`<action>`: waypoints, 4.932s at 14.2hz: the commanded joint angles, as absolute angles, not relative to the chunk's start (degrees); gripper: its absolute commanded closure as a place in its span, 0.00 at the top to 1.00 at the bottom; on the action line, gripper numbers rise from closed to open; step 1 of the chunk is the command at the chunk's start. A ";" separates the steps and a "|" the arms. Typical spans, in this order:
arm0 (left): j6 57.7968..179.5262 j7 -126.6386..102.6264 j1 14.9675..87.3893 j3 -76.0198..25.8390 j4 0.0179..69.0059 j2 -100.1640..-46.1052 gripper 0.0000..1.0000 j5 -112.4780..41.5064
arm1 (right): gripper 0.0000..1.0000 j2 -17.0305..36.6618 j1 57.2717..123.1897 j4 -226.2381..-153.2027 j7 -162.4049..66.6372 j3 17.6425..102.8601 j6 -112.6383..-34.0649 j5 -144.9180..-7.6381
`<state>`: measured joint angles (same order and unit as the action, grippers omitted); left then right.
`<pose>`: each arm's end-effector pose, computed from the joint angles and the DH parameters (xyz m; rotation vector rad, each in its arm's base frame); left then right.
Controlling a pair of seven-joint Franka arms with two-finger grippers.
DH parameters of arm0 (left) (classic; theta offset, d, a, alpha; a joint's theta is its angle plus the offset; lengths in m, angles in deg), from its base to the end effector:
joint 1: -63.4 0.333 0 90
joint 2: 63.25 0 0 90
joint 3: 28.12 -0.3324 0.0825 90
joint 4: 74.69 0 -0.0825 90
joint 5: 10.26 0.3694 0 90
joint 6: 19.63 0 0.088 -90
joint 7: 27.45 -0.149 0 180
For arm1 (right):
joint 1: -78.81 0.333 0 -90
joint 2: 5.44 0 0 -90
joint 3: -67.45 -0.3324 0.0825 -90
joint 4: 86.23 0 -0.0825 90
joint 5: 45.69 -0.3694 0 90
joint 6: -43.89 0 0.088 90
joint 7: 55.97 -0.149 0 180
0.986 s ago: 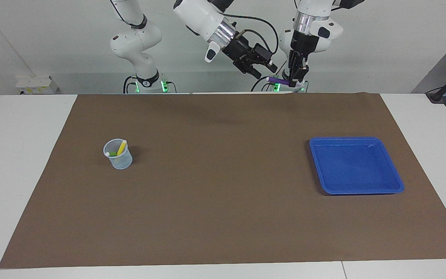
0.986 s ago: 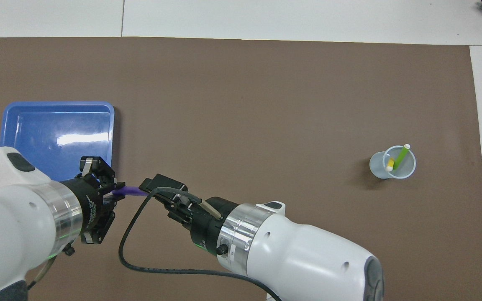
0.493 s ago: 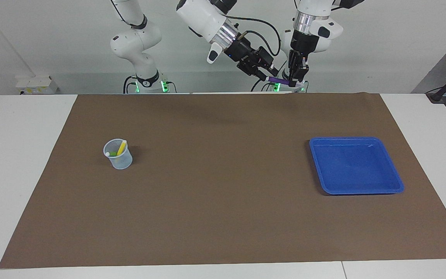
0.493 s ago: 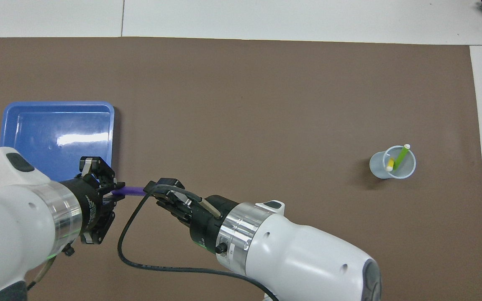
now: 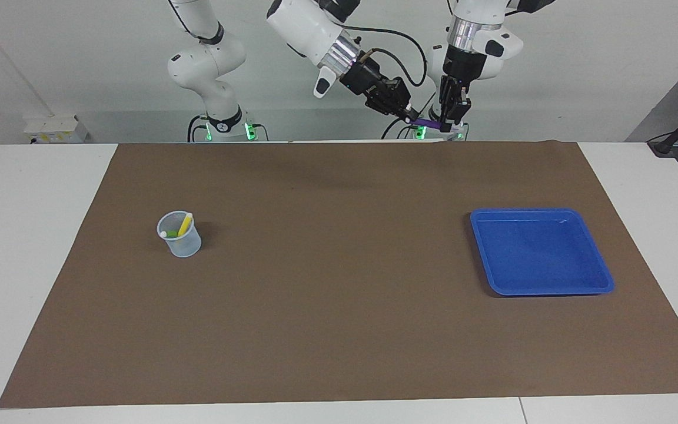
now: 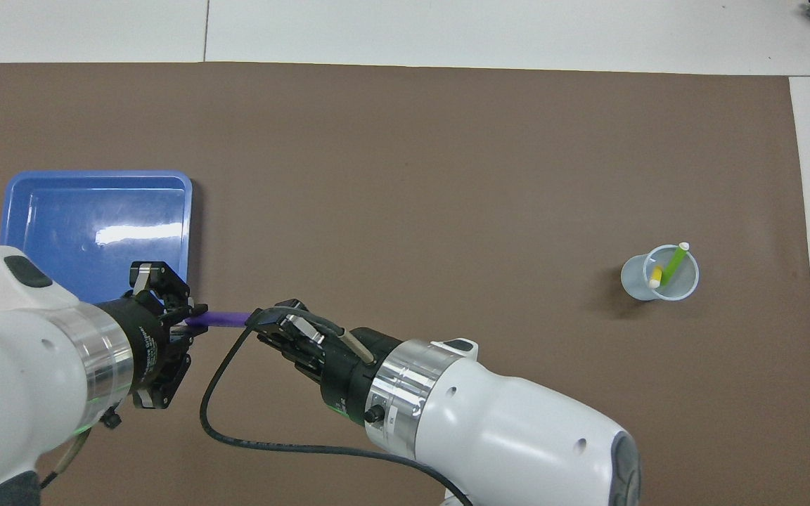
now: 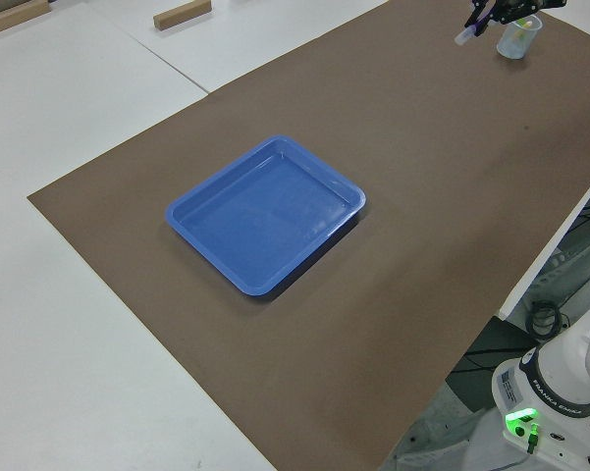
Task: Transfer and insert pens with both arms
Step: 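Grasp the purple pen's free end with the right gripper, then carry the purple pen to the cup while the left gripper withdraws, then lower the purple pen into the cup and open the right gripper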
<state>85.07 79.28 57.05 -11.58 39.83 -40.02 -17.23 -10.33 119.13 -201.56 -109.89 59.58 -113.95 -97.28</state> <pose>0.3923 -0.2053 0.6115 2.1584 1.9929 0.1296 0.4095 0.4319 0.5742 -1.9804 0.8364 0.0258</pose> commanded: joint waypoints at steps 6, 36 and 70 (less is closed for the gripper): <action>85.66 80.39 56.28 -11.95 41.50 -38.38 0.00 -17.47 | 0.11 -10.18 118.97 -201.63 -109.06 59.63 -115.27 -98.95; 82.42 43.80 56.62 -22.22 41.59 -38.38 0.67 -19.23 | 0.00 -13.35 93.51 -200.76 -58.22 60.42 -66.70 -63.91; 76.34 -21.74 63.58 -32.69 36.94 -41.45 1.00 -8.24 | 1.00 -12.48 75.11 -189.26 -26.24 60.24 -48.05 -46.65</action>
